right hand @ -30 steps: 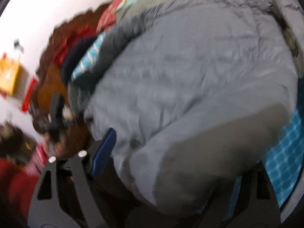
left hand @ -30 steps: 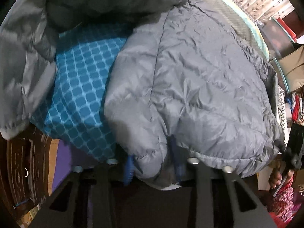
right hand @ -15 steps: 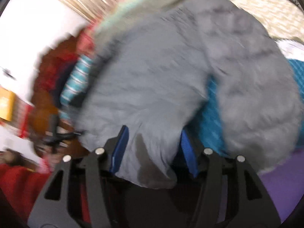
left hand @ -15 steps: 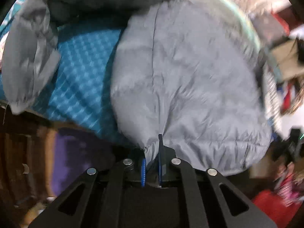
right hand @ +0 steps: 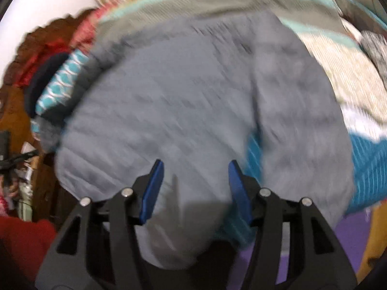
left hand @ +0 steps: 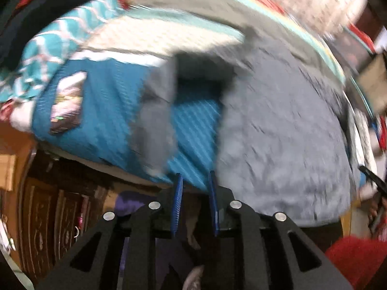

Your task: Fold large clothes

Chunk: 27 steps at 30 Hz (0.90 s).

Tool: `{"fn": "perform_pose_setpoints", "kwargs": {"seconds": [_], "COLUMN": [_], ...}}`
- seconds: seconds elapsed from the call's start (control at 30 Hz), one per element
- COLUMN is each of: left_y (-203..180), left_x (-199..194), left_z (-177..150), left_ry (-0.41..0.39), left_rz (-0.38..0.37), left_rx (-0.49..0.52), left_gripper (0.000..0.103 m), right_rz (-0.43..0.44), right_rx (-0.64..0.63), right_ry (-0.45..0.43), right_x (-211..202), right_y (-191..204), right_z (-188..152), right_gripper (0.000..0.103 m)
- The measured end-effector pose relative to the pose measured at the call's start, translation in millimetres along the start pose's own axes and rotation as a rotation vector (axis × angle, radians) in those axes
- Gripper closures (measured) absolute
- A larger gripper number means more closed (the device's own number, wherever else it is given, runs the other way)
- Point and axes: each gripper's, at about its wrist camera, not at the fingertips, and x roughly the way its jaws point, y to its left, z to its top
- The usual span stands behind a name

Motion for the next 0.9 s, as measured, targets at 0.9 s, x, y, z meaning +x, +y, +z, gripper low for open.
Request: {"fn": "perform_pose_setpoints", "kwargs": {"seconds": [0.9], "left_y": [105], "left_x": [65], "left_z": [147], "left_ry": [-0.236], "left_rz": [0.013], "left_rx": [-0.256], "left_gripper": [0.061], "right_rz": [0.065], "right_rx": [-0.368], "right_ry": [0.174], "right_x": [374], "right_y": [430], "right_z": [321], "right_gripper": [0.047]}}
